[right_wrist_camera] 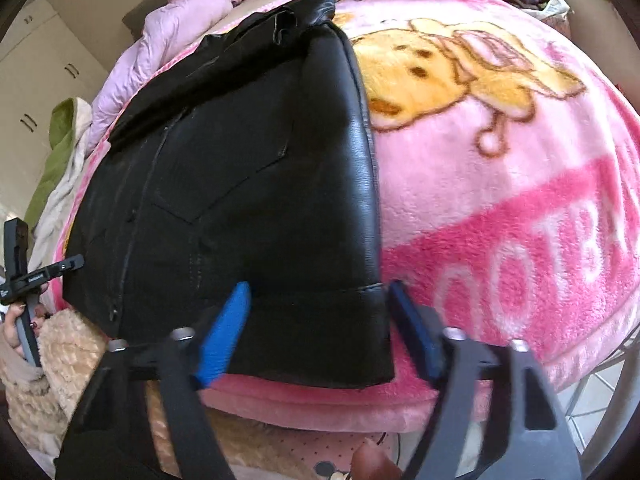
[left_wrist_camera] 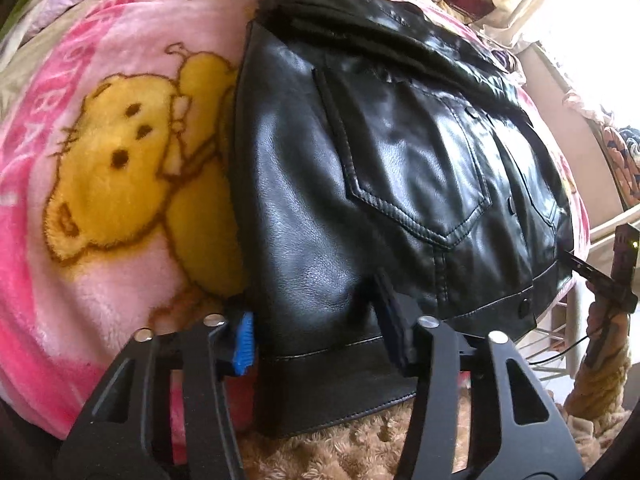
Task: Fold large clothes
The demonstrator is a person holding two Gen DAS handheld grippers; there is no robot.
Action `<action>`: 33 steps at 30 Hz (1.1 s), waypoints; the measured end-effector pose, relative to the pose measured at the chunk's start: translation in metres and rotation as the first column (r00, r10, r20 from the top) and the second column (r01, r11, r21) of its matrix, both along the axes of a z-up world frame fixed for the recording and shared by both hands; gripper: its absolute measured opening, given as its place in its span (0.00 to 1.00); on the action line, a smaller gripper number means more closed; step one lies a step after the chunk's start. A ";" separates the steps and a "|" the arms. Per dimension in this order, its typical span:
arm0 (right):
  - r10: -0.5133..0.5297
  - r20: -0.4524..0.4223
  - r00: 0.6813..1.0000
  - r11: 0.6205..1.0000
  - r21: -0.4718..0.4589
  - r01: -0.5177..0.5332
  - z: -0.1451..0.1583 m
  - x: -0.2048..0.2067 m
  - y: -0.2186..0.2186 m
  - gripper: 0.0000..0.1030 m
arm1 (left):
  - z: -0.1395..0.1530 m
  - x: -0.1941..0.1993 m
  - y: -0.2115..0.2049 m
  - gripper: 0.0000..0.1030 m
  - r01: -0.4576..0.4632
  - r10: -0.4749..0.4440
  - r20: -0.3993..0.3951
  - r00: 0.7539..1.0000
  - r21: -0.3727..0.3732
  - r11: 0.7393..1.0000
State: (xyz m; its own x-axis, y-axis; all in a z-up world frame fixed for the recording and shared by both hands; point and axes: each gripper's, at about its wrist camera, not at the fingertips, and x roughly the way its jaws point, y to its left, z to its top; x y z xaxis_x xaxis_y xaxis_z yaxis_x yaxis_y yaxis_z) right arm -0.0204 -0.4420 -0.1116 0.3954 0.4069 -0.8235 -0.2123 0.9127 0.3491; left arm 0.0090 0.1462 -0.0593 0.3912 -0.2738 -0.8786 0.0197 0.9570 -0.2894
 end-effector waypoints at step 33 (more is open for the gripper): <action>-0.222 0.334 0.916 0.894 0.444 0.055 0.149 0.127 -0.018 0.12 | 0.132 0.087 0.034 0.07 -0.218 0.294 0.306 0.906 -0.258 0.941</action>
State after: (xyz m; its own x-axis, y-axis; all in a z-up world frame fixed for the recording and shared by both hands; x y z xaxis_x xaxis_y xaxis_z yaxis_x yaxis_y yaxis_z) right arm 0.1065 -0.4597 0.0370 0.7119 0.5954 -0.3724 -0.2825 0.7282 0.6244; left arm 0.0956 0.1805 0.0730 0.7337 -0.2897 -0.6146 -0.0855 0.8580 -0.5065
